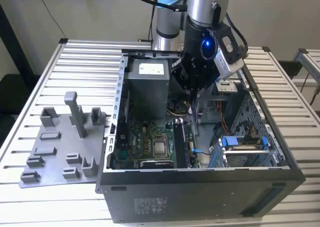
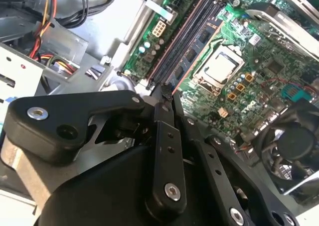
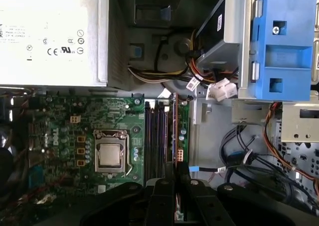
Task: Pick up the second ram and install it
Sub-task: 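Insert the second ram into the second slot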
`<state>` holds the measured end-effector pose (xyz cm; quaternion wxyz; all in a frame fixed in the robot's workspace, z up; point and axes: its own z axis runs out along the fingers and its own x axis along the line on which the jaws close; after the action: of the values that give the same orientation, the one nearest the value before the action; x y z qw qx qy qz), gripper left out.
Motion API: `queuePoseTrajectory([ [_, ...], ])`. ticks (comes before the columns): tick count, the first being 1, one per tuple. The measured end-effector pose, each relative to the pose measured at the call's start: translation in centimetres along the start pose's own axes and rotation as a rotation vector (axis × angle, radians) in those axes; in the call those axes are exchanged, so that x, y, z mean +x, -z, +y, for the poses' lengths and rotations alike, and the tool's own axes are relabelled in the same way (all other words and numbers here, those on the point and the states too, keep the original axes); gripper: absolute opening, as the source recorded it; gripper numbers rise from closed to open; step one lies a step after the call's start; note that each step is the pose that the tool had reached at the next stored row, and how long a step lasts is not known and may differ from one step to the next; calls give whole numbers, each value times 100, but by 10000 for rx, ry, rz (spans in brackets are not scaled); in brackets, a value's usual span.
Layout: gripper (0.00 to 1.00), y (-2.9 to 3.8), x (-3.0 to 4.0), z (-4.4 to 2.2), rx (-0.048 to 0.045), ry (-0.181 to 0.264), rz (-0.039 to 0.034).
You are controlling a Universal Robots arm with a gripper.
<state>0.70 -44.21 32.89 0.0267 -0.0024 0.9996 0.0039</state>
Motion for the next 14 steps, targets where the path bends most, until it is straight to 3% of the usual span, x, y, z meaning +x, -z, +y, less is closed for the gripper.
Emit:
queuePoseTrajectory([
  [14,14,-252,49,-2,3,-4,-18],
])
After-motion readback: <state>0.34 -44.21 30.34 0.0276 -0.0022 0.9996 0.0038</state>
